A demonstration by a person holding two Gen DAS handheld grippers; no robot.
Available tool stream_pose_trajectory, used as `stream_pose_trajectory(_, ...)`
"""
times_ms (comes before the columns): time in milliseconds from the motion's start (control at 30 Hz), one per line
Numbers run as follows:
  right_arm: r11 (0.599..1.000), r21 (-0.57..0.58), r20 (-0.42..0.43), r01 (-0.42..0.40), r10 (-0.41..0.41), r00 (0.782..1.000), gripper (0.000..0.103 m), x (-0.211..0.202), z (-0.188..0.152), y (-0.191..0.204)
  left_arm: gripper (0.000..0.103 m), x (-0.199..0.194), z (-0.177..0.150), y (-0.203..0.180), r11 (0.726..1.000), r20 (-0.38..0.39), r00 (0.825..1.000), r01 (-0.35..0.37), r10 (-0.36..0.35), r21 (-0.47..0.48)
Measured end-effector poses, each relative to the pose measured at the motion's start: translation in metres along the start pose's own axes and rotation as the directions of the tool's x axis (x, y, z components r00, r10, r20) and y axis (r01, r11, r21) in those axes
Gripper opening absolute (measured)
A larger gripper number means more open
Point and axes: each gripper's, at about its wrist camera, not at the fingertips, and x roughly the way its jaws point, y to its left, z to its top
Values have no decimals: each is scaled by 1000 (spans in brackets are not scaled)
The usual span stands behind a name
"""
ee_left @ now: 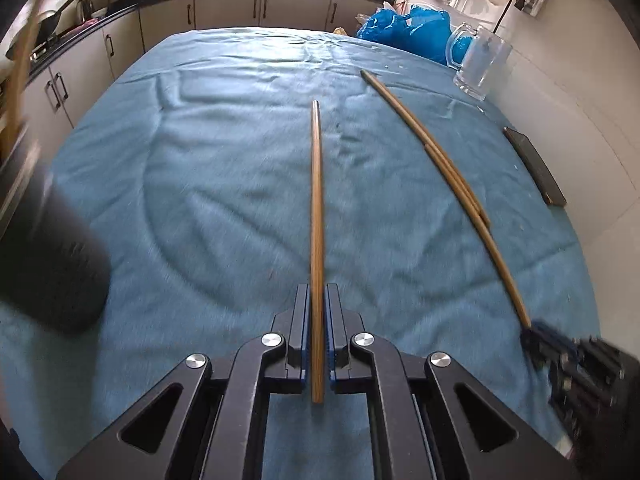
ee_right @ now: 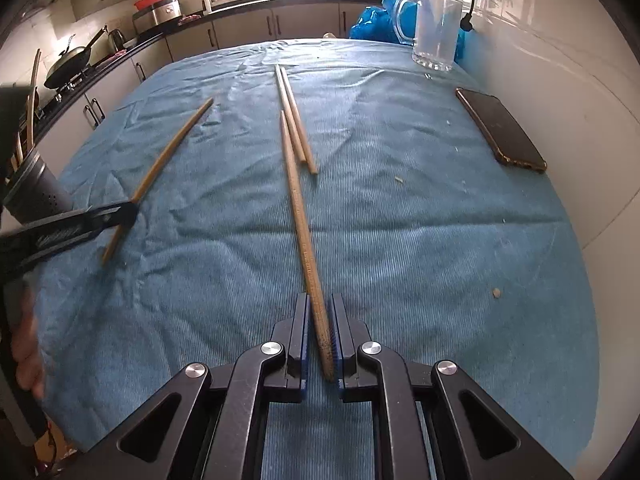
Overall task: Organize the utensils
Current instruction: 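Close the right gripper on a chopstick while the left gripper grasps another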
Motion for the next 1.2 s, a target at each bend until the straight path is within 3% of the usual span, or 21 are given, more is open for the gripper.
stream_pose_trajectory(267,999,-5,-31,-39,39,999,10,-9,-14,-14,6,-30,-46,6,1000,-26,1000,-1,2,11)
stream_pose_trajectory(467,997,-25,-51,-75,73,996,11,-18,-27,-24,6,-41,-57,5,1000,-56,998,22,-22,11)
stream_pose_trajectory(533,995,-20,-59,-101,99,993,17,-20,-28,-27,6,-48,-56,4,999,-57,998,34,-33,22)
stream_pose_trajectory(600,992,-8,-64,-129,129,990,35,-22,-28,-30,8,-59,-55,2,998,-39,998,41,-39,38)
stream_pose_trajectory(733,989,-5,-47,-149,148,988,37,-24,-19,-36,23,-67,-39,-3,998,-6,999,39,-39,47)
stream_pose_trajectory(867,990,-34,-47,-136,135,990,37,-11,6,-33,26,-51,-7,-12,996,15,1000,-17,16,90)
stream_pose_trajectory(1067,990,-77,-89,-117,110,990,37,24,49,-10,26,1,36,-14,990,-36,994,-104,108,95)
stream_pose_trajectory(1200,990,-114,-125,-80,66,990,37,40,67,2,26,27,51,-13,987,-93,987,-124,134,105)
